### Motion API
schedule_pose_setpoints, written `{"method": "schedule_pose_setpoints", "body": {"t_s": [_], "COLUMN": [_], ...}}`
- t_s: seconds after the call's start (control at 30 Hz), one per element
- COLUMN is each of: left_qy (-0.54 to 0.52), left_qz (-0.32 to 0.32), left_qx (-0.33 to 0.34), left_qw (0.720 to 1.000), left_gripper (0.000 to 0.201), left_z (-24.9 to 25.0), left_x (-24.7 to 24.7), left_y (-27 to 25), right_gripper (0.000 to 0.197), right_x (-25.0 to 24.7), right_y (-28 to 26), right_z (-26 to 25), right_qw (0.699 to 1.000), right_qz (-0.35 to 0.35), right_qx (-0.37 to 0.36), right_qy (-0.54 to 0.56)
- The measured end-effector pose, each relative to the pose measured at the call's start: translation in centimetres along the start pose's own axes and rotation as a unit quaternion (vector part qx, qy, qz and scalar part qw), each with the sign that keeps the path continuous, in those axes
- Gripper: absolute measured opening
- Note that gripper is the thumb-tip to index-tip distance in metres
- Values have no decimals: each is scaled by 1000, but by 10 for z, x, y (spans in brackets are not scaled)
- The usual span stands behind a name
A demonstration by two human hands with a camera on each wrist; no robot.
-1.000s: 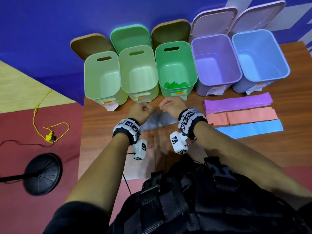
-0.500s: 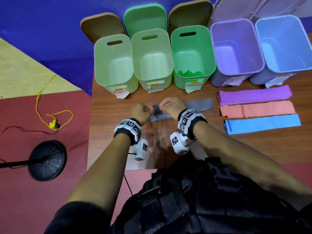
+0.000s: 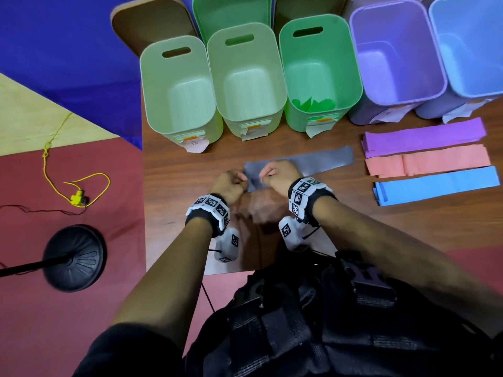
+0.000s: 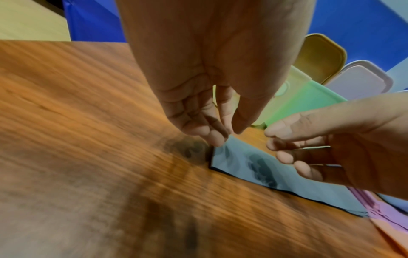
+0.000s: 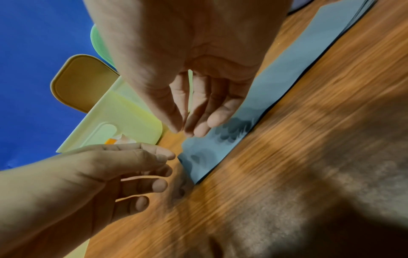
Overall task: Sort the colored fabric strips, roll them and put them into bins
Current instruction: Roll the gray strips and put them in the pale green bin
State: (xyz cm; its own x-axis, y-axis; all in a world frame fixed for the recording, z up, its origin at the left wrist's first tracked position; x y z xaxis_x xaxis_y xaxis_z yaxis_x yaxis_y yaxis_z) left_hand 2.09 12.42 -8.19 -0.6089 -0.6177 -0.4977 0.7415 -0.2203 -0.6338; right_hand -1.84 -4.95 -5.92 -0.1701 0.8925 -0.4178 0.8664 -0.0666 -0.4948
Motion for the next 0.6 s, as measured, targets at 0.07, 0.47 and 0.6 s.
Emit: {"method": "schedule_pose_setpoints", "body": {"t_s": [0.07, 0.47, 0.6], "left_qy": [-6, -45, -101], "left_qz": [-16, -39, -48], "left_qx": [-11, -54, -15], "left_qw": [1000, 997, 994], "left_gripper": [15, 23, 33], "left_z": [-4, -25, -19], "left_x": [-1, 10, 12], "left_y": [6, 33, 32], "right_gripper": [13, 26, 33], "right_x": [6, 33, 31], "right_y": [5, 17, 18], "right_z": [2, 6, 5], "right_qw": [1000, 997, 996], "right_qz": [1, -36, -54], "right_qx": [9, 69, 69], "right_qy": [7, 16, -5]}}
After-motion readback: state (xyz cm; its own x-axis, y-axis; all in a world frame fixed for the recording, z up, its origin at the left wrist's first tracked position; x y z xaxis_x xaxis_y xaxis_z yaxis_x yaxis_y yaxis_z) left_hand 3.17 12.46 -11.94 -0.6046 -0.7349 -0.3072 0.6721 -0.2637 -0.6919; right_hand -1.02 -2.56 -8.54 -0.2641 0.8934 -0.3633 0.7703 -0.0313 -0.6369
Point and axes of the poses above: each hand's wrist, its own y-axis towards the middle knuckle, its own x-axis out of the palm, z = x × y, the point moved 1 cm from there along y, towards the middle knuckle, and after that the axes turned 6 degrees about -x, right-handed, at the moved point
